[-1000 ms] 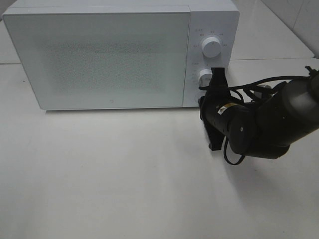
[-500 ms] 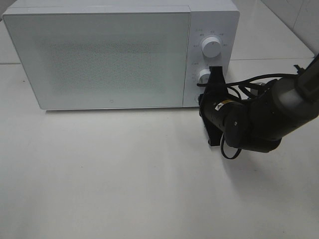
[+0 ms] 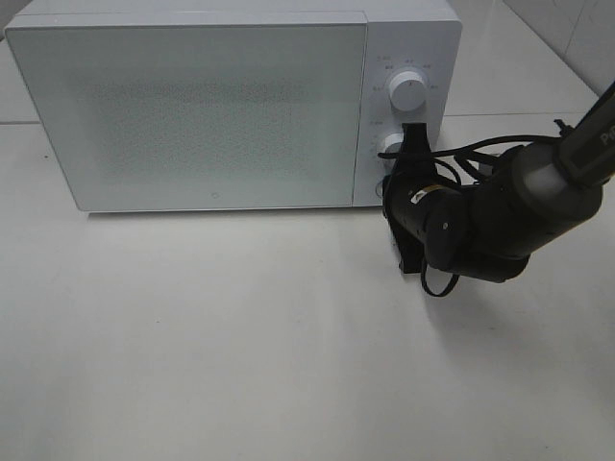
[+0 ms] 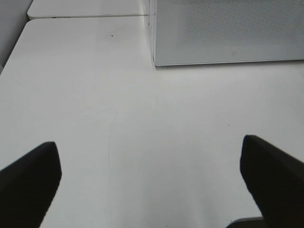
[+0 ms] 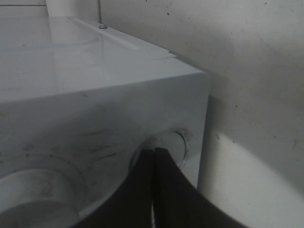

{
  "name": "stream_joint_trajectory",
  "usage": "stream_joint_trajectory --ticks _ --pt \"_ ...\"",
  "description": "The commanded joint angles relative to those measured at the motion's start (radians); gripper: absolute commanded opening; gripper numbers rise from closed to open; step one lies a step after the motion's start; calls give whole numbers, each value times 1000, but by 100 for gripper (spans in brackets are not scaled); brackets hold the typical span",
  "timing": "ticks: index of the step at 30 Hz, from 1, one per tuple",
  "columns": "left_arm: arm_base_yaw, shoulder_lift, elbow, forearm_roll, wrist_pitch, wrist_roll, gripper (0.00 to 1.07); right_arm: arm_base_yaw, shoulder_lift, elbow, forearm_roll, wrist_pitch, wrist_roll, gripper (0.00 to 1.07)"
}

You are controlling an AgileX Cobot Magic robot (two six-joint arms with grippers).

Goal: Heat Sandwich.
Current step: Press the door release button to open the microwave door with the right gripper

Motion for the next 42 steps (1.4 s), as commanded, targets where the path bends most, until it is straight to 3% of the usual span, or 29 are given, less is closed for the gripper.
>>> stream_joint_trajectory --ticks 1,14,28,42 --pt "4 -21 4 0 -6 -3 97 -5 9 -21 1 -24 -19 0" --pt "4 -21 4 0 -6 -3 97 -5 13 -60 18 -159 -29 0" --pt "4 -21 4 0 -6 -3 97 -40 48 -210 37 -189 -104 0" --pt "4 -21 4 0 -6 -3 97 -40 48 -215 45 -186 -102 0"
